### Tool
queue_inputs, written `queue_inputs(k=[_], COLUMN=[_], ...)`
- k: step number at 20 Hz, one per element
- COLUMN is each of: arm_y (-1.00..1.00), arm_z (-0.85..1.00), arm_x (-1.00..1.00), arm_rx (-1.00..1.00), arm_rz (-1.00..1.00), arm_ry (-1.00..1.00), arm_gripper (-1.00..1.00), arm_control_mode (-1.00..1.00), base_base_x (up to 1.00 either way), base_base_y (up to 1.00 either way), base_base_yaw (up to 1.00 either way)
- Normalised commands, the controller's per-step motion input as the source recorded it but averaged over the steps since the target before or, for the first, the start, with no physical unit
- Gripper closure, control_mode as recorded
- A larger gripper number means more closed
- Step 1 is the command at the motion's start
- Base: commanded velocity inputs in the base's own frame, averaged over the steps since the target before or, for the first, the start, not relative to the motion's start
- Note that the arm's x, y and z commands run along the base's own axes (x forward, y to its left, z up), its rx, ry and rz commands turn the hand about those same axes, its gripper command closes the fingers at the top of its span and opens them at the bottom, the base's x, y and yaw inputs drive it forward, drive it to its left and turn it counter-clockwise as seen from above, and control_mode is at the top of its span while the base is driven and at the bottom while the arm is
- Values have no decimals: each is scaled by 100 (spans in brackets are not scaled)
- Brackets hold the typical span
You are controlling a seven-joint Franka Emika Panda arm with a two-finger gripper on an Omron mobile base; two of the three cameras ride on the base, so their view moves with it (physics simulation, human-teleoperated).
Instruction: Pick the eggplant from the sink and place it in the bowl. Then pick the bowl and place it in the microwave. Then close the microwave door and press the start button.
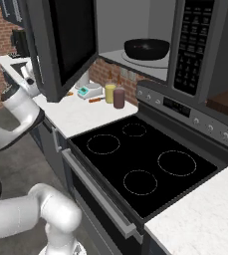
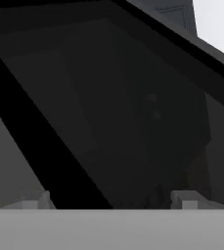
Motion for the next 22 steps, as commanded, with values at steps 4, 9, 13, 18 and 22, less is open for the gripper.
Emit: queue_inputs(k=[4, 9, 13, 18, 22], arm_y=[-62, -59, -63, -67, -67], arm_z=[30, 15, 4, 4, 2], arm_x=[0, 0, 2, 4, 11], arm_rx=[1, 0, 1, 2, 4], arm_rz=[0, 0, 0, 0, 0], arm_ry=[0, 2, 8, 9, 7], arm_gripper=[-100, -100, -100, -100, -100], arm_control_mode=[-100, -100, -100, -100, -100], base_base_x=[0, 0, 0, 0, 0], base_base_y=[0, 0, 0, 0, 0], base_base_yaw=[0, 0, 0, 0, 0])
